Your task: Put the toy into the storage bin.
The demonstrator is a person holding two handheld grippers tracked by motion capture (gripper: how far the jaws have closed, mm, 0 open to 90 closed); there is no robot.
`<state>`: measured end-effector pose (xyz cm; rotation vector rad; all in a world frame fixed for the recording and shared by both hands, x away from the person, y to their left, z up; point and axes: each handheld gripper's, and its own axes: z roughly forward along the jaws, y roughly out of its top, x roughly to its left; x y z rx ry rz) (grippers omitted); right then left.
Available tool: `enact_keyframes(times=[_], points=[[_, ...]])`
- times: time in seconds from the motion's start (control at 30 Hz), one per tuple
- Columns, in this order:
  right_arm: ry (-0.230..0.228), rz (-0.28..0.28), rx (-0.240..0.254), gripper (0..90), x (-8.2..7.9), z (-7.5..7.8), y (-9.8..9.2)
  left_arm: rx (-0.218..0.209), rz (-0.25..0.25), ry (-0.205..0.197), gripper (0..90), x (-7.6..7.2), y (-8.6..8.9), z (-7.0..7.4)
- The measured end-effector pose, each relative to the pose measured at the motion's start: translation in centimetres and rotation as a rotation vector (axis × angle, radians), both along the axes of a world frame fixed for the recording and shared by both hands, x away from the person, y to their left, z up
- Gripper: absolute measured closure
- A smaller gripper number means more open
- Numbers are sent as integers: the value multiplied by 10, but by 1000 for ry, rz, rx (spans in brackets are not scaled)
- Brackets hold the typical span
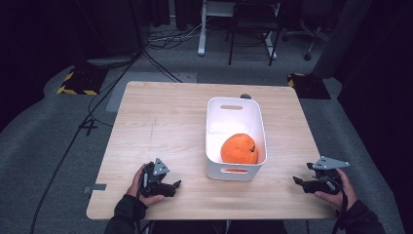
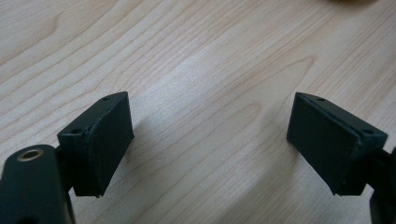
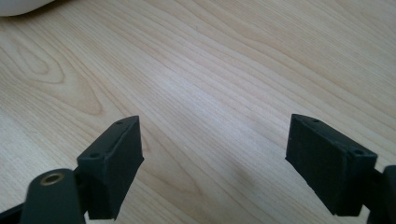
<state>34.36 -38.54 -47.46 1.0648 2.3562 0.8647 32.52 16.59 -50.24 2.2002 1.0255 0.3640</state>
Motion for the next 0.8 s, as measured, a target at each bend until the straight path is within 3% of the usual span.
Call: enact_keyframes(times=[0.5,0.63,0.8], points=[[18,-55,22,164,-3,-19,-9,0,0,-2,146,0,0,0],[5,-91,124,150,-5,-28,-16,2,0,0,146,0,0,0],[-1,-94,128,149,-5,-29,-16,2,0,0,146,0,0,0]])
